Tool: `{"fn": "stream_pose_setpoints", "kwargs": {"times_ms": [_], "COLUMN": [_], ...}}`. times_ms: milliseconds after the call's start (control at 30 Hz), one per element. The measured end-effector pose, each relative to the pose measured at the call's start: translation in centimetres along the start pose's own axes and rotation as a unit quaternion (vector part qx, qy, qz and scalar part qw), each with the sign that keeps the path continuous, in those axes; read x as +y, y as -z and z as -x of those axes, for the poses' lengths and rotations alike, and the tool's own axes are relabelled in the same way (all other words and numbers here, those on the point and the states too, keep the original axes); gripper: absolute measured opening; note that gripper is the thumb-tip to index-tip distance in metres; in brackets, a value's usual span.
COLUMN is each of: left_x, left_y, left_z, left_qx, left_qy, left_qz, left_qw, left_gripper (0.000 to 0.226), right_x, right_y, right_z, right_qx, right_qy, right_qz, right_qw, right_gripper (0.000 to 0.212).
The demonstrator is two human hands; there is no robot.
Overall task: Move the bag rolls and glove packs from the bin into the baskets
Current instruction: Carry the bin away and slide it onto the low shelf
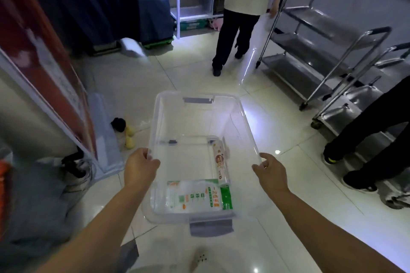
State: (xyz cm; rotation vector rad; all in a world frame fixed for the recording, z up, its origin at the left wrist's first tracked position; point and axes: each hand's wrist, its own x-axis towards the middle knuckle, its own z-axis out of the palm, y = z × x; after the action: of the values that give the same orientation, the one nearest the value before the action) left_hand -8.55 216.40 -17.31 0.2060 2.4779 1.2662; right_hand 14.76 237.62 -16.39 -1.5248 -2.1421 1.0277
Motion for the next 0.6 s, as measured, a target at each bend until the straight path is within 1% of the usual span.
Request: {"fn": "stream_pose_setpoints", "kwargs": {"times_ms": [33, 133, 167, 267, 300, 400, 600], "left_x": [1.0, 3.8, 4.7, 7.4, 8.4, 11.8, 20.6], "left_y": [-0.7, -2.4, -3.1, -5.6, -6.5, -8.8, -12.2], "left_z": [-1.6, -6.8, -8.9, -16.0, -18.6, -26.7, -42.3], "left_qx": [0.009, 0.029, 0.033, 0.035, 0.032, 0.017, 0.001], "left_qy": [0.0, 0.007, 0.006, -0.004, -0.007, -0.01, -0.028], "left_qz": [0.001, -0.019, -0.019, -0.018, -0.022, -0.023, -0.043], "left_qw": [1.0, 0.999, 0.999, 0.999, 0.999, 1.0, 0.999], "left_gripper": [0.023, 0.012, 0.012, 0.026, 0.024, 0.006, 0.004], "right_x": [-0.9, -3.6, -4.5, -7.0, -7.8, -11.0, -18.3], "right_y": [-0.1, -1.4, -2.1, -4.3, -5.1, -7.3, -9.8], "right_z": [-2.4, -9.2, -11.6, -19.3, -21.9, -30.1, -45.1], "right_qx": [-0.008, -0.035, -0.042, -0.057, -0.059, -0.057, -0.038], "right_qy": [0.006, 0.028, 0.034, 0.037, 0.039, 0.03, 0.005], "right_qz": [0.002, 0.018, 0.023, 0.046, 0.06, 0.098, 0.106], "right_qw": [1.0, 0.999, 0.998, 0.997, 0.996, 0.993, 0.994], "right_gripper": [0.04, 0.039, 0.038, 0.039, 0.04, 0.044, 0.04]}}
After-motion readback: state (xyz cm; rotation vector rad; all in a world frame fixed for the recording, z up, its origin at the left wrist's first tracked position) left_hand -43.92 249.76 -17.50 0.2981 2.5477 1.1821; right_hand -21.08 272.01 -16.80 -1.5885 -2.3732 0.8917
